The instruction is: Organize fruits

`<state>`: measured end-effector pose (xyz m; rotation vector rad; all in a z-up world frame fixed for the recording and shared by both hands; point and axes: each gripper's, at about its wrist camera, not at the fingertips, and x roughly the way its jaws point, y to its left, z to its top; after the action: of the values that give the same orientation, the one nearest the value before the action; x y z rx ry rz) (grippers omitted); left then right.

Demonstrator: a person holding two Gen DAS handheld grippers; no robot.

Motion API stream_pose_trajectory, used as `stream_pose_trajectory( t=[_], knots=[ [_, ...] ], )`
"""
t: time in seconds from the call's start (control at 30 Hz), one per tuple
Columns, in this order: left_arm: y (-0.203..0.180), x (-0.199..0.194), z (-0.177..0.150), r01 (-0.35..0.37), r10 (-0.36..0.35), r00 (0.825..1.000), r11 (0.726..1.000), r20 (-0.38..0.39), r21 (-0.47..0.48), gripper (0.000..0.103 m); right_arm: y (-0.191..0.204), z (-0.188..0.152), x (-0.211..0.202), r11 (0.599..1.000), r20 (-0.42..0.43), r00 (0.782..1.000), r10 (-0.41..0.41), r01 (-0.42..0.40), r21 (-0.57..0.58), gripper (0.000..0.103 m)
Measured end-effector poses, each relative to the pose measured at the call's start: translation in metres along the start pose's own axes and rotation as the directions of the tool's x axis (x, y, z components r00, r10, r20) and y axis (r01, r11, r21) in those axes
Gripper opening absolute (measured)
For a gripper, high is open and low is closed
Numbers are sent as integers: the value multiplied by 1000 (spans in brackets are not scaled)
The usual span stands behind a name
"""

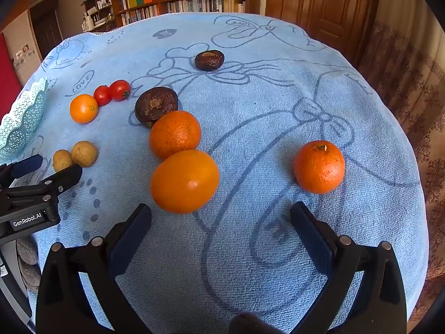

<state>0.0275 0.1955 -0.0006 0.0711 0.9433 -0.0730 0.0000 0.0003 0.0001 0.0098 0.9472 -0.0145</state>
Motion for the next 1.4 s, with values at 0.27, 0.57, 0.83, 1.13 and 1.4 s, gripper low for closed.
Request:
stream_pose_trajectory(
  t=[0.27,0.57,0.83,1.13,1.4],
  knots=[
    [-1,-1,-1,4,-4,1000,1000,5,-5,101,3,0,0,1000,1,1000,1,-1,-1,98],
    [1,-1,-1,9,-9,1000,1000,9,-8,101,0,0,0,1000,2,1000,4,-4,3,98],
    [0,-1,-1,9,-9,1000,1000,9,-8,101,0,0,0,1000,2,1000,4,-4,3,98],
    [0,-1,-1,9,-9,1000,1000,8,-8,101,0,0,0,1000,2,1000,4,-4,3,98],
    [-1,-1,-1,9,-9,1000,1000,8,-8,101,0,0,0,1000,2,1000,4,-4,3,98]
  ],
)
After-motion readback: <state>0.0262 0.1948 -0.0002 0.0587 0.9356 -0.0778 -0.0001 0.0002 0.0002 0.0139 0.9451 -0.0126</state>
